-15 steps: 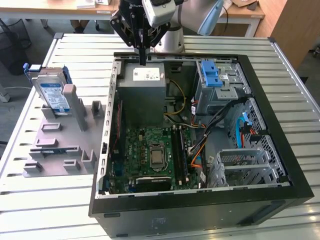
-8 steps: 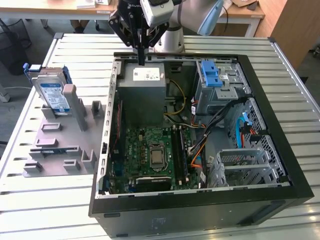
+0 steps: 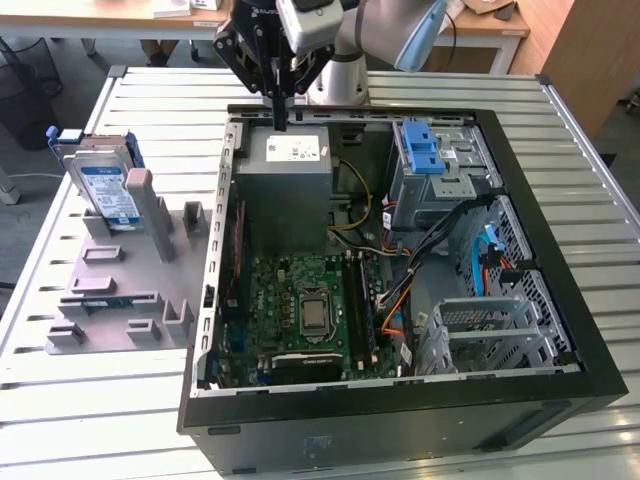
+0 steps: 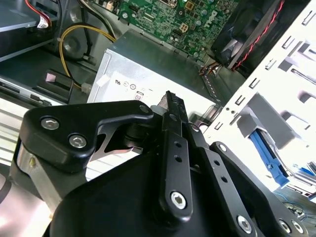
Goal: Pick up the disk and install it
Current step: 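Reach for the disk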
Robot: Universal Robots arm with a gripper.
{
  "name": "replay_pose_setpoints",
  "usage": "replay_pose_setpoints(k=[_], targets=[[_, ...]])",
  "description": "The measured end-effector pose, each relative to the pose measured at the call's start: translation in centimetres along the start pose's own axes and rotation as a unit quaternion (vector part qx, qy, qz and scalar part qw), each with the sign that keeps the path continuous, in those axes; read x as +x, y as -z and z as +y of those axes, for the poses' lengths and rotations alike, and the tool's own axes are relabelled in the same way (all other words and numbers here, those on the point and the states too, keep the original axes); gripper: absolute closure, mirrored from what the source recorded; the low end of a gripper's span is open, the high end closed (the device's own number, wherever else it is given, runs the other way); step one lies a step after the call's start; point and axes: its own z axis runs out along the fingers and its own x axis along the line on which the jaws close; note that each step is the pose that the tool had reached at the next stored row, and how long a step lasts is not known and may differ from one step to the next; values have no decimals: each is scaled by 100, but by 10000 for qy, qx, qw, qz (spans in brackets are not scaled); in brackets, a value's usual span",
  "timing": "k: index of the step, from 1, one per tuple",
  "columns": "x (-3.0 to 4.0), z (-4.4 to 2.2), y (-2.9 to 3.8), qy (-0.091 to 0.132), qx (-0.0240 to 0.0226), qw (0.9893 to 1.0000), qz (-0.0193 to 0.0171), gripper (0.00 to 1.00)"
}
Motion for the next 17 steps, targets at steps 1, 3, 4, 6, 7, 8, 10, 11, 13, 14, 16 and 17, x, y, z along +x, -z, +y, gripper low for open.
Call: replay_pose_setpoints(k=[1, 3, 4, 6, 7, 8, 10, 11, 13, 14, 16, 17], targets=[[4, 0, 0, 0, 0, 10000, 0, 89], [11, -1, 0, 0, 0, 10000, 0, 89], [14, -1, 0, 0, 0, 10000, 0, 89], [20, -2, 0, 0, 0, 10000, 0, 89], [23, -2, 0, 0, 0, 10000, 0, 89], [26, -2, 1, 0, 0, 10000, 0, 89], [34, -3, 0, 0, 0, 10000, 0, 89], [38, -3, 1, 0, 0, 10000, 0, 89], [48, -4, 1, 0, 0, 10000, 0, 89], [54, -4, 0, 0, 0, 10000, 0, 89], [67, -5, 0, 0, 0, 10000, 0, 89], [71, -5, 0, 0, 0, 10000, 0, 89]])
